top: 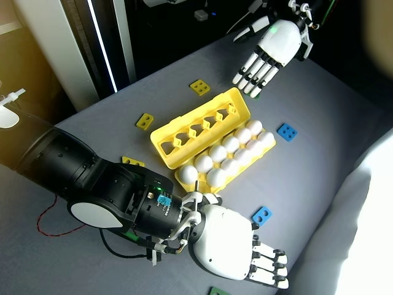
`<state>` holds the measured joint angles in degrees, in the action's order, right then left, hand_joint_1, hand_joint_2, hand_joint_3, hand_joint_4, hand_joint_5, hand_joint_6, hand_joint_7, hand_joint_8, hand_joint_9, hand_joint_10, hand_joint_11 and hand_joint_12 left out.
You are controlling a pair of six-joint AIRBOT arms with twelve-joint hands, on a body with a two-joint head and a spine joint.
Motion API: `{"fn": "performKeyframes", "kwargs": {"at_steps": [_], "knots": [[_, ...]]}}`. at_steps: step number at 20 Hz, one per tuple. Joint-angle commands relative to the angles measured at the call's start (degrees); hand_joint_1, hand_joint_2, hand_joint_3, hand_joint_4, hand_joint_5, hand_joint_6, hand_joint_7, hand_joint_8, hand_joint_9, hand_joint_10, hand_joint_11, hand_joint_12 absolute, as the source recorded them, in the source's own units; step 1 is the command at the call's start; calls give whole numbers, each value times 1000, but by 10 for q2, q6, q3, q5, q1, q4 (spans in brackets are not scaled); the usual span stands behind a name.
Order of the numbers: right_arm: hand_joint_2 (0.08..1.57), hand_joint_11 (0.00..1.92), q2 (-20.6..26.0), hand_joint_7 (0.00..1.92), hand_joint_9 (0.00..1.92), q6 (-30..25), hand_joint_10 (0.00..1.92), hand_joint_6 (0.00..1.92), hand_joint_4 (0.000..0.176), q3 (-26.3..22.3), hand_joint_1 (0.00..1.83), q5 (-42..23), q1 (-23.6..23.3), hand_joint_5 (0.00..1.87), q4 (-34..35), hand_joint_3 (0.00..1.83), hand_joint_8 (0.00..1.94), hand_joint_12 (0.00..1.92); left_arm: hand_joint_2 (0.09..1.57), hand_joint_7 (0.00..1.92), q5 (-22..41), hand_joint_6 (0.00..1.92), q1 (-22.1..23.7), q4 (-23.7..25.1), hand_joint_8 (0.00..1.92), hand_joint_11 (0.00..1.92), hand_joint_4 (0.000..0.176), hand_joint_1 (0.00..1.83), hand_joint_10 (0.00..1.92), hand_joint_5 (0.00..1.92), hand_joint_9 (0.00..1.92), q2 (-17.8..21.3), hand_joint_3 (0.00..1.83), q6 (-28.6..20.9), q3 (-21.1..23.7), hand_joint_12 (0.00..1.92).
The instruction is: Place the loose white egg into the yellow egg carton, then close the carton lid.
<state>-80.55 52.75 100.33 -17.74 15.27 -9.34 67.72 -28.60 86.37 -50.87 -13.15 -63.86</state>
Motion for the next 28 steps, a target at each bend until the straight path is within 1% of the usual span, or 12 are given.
{"fn": "performKeyframes", "kwargs": {"at_steps": [1, 4, 7, 10, 12, 17, 19, 20, 22, 23, 24, 28], "knots": [[809, 0, 7, 0, 0, -2, 0, 3, 176, 4, 440, -60, -1, 777, 6, 14, 0, 0, 1181, 257, 28, 5, 6, -36, 8, 49, 0, 0, 12, 238, 204, 5, 3, -2, -6, 64], [795, 0, 7, 0, 0, -4, 0, 17, 176, 4, 485, -67, 2, 818, -4, 5, 0, 0, 1180, 268, 28, 6, 6, -36, 10, 63, 0, 0, 14, 245, 218, 4, 2, -2, -7, 76], [784, 0, 6, 0, 0, -4, 0, 11, 176, 4, 454, -75, 2, 811, -6, 0, 0, 0, 1180, 262, 27, 2, 8, -36, 4, 38, 0, 0, 4, 242, 204, 3, 1, -2, -6, 71], [796, 0, 3, 20, 0, -4, 0, 26, 176, 4, 516, -76, 0, 859, -7, 5, 5, 0, 1174, 261, 25, 2, 10, -36, 2, 45, 0, 0, 3, 244, 204, 3, 0, -2, -6, 80], [792, 0, 2, 11, 0, -4, 0, 19, 176, 4, 478, -77, 0, 851, -7, 2, 1, 0, 1175, 264, 23, 3, 10, -36, 2, 38, 0, 0, 1, 250, 205, 2, 0, -1, -6, 84], [789, 0, 2, 15, 0, -4, 0, 12, 176, 4, 587, -77, 2, 846, -7, 1, 2, 0, 1177, 266, 22, 5, 10, -36, 5, 33, 0, 0, 3, 250, 208, 2, 0, -1, -7, 94], [776, 0, 2, 3, 0, -4, 0, 9, 176, 4, 533, -77, 2, 843, -7, 0, 0, 0, 1178, 277, 22, 5, 11, -36, 7, 48, 0, 0, 7, 253, 223, 2, 1, -1, -7, 108], [769, 0, 2, 20, 0, -4, 0, 25, 176, 4, 575, -77, 1, 883, -7, 0, 7, 0, 1177, 275, 22, 4, 11, -36, 5, 43, 0, 0, 5, 253, 219, 2, 0, -1, -7, 108], [763, 0, 2, 35, 0, -4, 0, 28, 176, 4, 588, -78, 1, 901, -7, 0, 11, 0, 1177, 273, 22, 4, 11, -36, 3, 29, 0, 0, 3, 254, 216, 2, 0, -1, -7, 108], [780, 0, 2, 62, 0, -4, 0, 23, 176, 4, 560, -78, 1, 893, -7, 0, 19, 0, 1178, 282, 22, 5, 11, -36, 7, 35, 0, 0, 6, 257, 225, 2, 1, -1, -7, 113], [781, 0, 2, 34, 0, -4, 0, 17, 176, 4, 554, -78, 1, 882, -7, 0, 5, 0, 1178, 283, 22, 5, 11, -36, 6, 39, 0, 0, 6, 260, 227, 2, 1, -1, -7, 118], [783, 0, 1, 50, 0, -4, 0, 28, 176, 4, 702, -79, 1, 924, -7, 2, 8, 0, 1175, 286, 22, 4, 11, -35, 5, 49, 0, 0, 6, 262, 232, 2, 0, -1, -7, 134]]}}
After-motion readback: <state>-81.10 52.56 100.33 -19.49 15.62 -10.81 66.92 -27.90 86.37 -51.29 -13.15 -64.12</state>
